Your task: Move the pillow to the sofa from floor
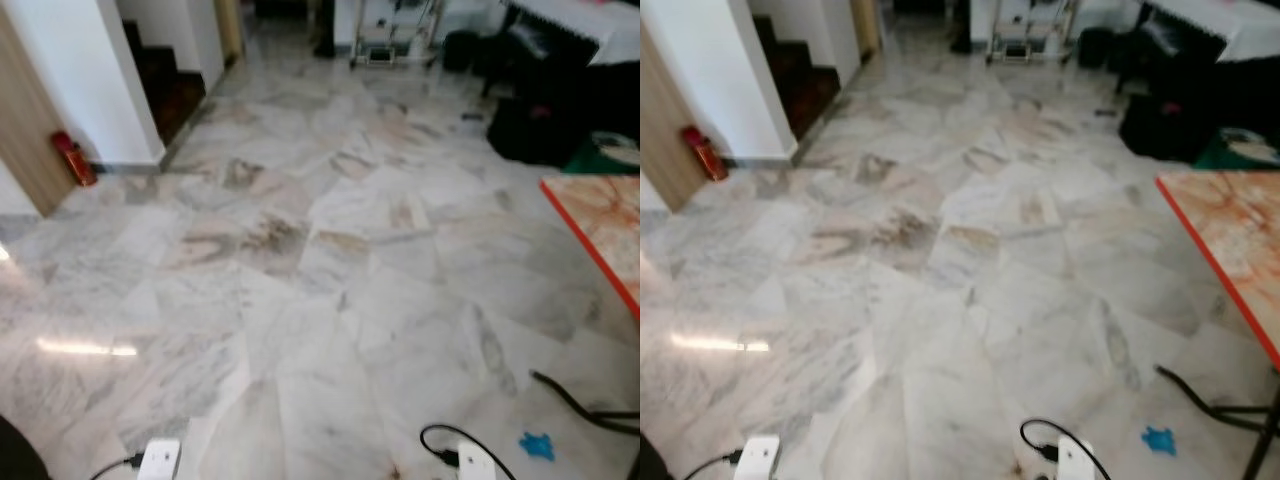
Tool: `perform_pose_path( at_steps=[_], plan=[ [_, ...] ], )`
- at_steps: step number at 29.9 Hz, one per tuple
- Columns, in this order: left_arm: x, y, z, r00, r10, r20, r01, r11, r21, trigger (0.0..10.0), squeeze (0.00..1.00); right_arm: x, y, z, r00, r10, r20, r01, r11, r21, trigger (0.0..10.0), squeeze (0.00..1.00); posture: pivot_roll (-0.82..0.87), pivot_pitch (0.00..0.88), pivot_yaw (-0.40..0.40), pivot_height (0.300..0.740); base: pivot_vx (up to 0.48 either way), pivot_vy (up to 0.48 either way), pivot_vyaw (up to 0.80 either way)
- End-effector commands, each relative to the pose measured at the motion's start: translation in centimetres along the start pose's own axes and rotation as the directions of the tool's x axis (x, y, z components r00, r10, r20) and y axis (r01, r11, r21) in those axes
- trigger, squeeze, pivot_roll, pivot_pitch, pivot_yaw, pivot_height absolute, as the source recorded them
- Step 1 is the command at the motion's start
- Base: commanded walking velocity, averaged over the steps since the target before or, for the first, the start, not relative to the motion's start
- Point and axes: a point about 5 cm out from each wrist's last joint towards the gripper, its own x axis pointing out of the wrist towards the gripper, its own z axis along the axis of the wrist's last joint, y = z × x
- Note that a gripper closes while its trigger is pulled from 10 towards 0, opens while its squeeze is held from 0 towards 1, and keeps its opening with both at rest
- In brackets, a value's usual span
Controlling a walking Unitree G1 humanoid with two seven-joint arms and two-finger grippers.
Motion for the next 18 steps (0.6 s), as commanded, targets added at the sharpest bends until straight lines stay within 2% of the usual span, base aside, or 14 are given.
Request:
perform_pose_path(
  at_steps=[1,11,17,18],
  plan=[
    [-0.2,0.5,-0.5,1.000,0.010,-0.021,-0.010,1.000,-0.001,10.0,0.00,0.1,0.5,0.0,1.000,0.007,0.001,-0.007,1.000,0.012,10.0,0.00,0.03,0.000,-0.020,0.740,-0.394,0.000,0.00],
    [-0.2,0.4,-0.7,1.000,0.007,-0.026,-0.007,1.000,0.005,10.0,0.00,0.0,0.6,-0.5,1.000,0.011,-0.004,-0.011,1.000,0.015,10.0,0.00,0.03,0.000,-0.024,0.740,-0.392,0.000,0.00],
    [-0.2,0.5,-0.7,1.000,0.009,-0.025,-0.009,1.000,-0.002,10.0,0.00,-0.2,-0.2,-1.0,1.000,0.006,-0.007,-0.006,1.000,0.014,10.0,0.00,0.03,0.000,-0.026,0.740,-0.396,0.000,0.00],
    [-0.2,0.6,-0.7,1.000,0.012,-0.027,-0.012,1.000,-0.003,10.0,0.00,-0.4,-1.0,-1.4,1.000,0.000,-0.007,0.000,1.000,0.015,10.0,0.00,0.03,0.000,-0.025,0.740,-0.398,0.000,0.00]
  ],
)
